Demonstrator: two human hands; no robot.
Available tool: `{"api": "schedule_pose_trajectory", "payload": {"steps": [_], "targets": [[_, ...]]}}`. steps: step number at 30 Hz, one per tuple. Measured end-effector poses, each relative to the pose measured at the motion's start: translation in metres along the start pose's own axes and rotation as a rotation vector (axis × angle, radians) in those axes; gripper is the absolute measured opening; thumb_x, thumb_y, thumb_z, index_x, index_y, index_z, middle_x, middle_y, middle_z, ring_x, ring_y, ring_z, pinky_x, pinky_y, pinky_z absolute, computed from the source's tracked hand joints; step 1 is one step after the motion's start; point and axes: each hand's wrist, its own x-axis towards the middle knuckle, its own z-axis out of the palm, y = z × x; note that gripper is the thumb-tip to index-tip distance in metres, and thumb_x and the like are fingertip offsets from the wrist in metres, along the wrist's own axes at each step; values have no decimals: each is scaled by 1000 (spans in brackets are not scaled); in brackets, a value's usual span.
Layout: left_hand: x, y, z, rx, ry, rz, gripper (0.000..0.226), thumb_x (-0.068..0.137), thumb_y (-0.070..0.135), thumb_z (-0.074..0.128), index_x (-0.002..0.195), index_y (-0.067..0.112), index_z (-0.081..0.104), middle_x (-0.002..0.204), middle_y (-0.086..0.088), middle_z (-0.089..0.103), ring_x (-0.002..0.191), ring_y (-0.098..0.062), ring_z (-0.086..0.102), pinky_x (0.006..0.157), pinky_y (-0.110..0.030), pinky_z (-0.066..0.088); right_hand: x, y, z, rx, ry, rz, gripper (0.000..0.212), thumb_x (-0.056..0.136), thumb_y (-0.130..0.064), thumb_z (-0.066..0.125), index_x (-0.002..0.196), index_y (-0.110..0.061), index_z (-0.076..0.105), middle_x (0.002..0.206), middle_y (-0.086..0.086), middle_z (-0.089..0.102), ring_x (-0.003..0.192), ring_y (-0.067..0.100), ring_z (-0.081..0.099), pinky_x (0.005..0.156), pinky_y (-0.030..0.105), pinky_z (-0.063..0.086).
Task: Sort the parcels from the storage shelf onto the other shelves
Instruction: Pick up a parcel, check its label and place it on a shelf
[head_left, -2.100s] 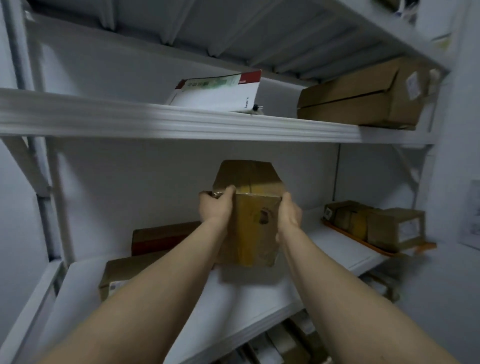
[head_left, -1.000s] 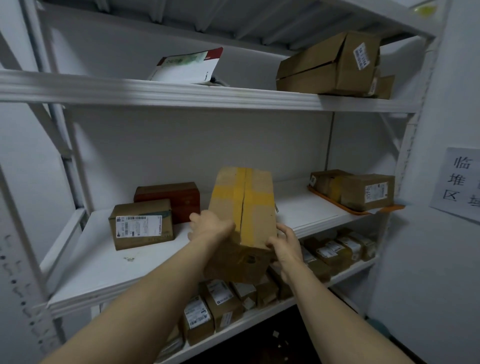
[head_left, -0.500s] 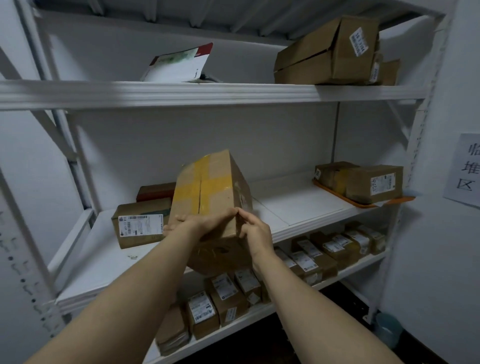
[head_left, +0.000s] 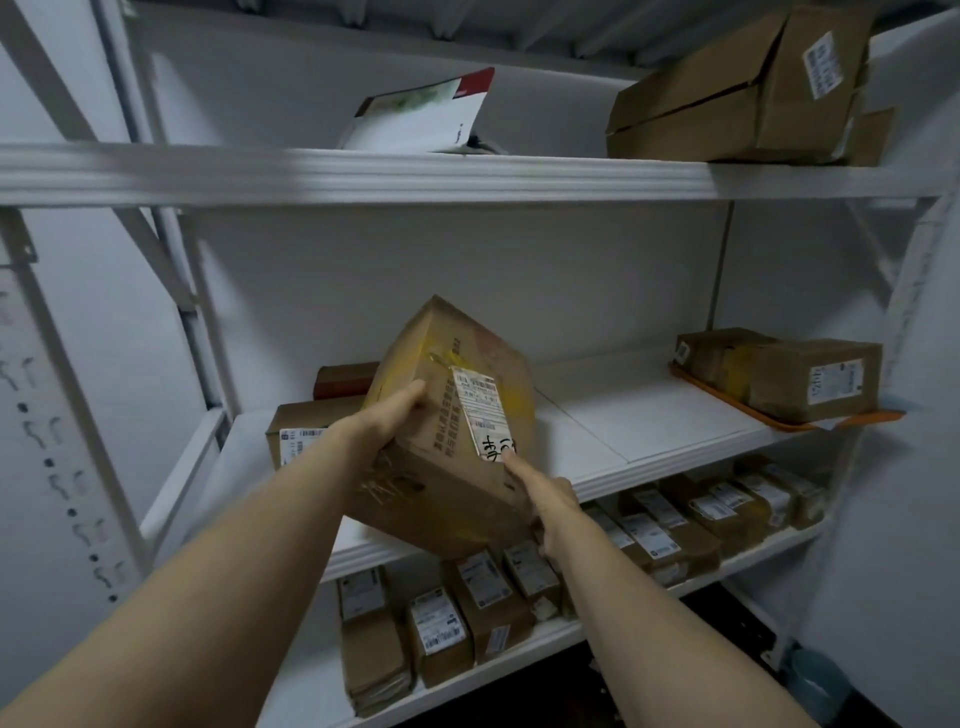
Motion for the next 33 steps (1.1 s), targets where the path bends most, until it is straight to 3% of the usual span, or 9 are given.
{"api": "schedule_pose_trajectory", "payload": {"steps": [3, 8, 11, 15, 20, 24, 28, 30, 33], "targets": [[-2, -6, -10, -45, -20, -23, 40, 93, 43, 39, 104, 12, 62, 87, -8, 69, 78, -22, 63, 79, -32, 47, 3, 4, 14, 14, -86, 2, 115, 45, -65, 85, 140, -18, 42, 141, 11, 49, 128, 34, 47, 104, 57, 38], [3, -10, 1, -130, -54, -74, 39, 96, 46, 35, 91, 16, 60, 87, -7, 65, 82, -20, 56, 65, -32, 36, 5, -10, -2, 63, 67, -135, 73, 74, -45, 78, 133, -13, 50, 133, 9, 56, 123, 33, 49, 105, 50, 36], [2, -7, 23, -162, -131, -93, 40, 97, 45, 33, 86, 16, 58, 82, -7, 61, 76, -19, 53, 58, -30, 32, 3, -15, -22, 77, 159, -179, 64, 73, -39, 80, 125, -11, 55, 122, 9, 62, 114, 31, 55, 101, 42, 41], [6, -5, 51, -216, -175, -111, 39, 99, 40, 31, 80, 15, 56, 68, -6, 62, 68, -17, 50, 53, -28, 31, -2, -22, -47, 52, 244, -236, 53, 74, -32, 81, 117, -11, 58, 116, 11, 65, 106, 32, 61, 95, 49, 50], [13, -12, 73, -242, -171, -124, 40, 101, 40, 29, 76, 16, 50, 75, -6, 52, 67, -17, 45, 55, -28, 32, -9, -28, -63, -21, 320, -271, 46, 83, -26, 73, 122, -10, 57, 118, 10, 63, 109, 31, 58, 99, 47, 48], [13, -21, 72, -316, -149, -170, 39, 100, 42, 31, 77, 17, 51, 79, -8, 52, 70, -21, 46, 81, -40, 39, -14, -27, -60, -79, 318, -309, 45, 85, -27, 71, 124, -8, 58, 120, 10, 64, 109, 29, 58, 100, 45, 48], [-1, -17, 67, -341, -92, -197, 37, 99, 39, 36, 73, 14, 44, 73, -10, 47, 63, -22, 41, 69, -33, 40, -21, -30, -57, -126, 309, -363, 47, 88, -33, 64, 129, -11, 55, 121, 7, 60, 110, 27, 55, 97, 39, 46], [-9, -9, 66, -344, -36, -162, 35, 99, 39, 36, 80, 12, 46, 72, -6, 44, 60, -18, 38, 57, -29, 32, -26, -33, -55, -116, 318, -393, 47, 88, -35, 59, 129, -12, 54, 123, 6, 58, 110, 27, 54, 93, 38, 46], [-9, -4, 66, -404, 39, -110, 46, 94, 54, 40, 118, 15, 47, 84, -6, 49, 65, -18, 40, 81, -37, 35, -32, -43, -54, -76, 338, -436, 37, 91, -33, 54, 121, -13, 61, 121, 9, 61, 109, 29, 56, 97, 45, 47]]}}
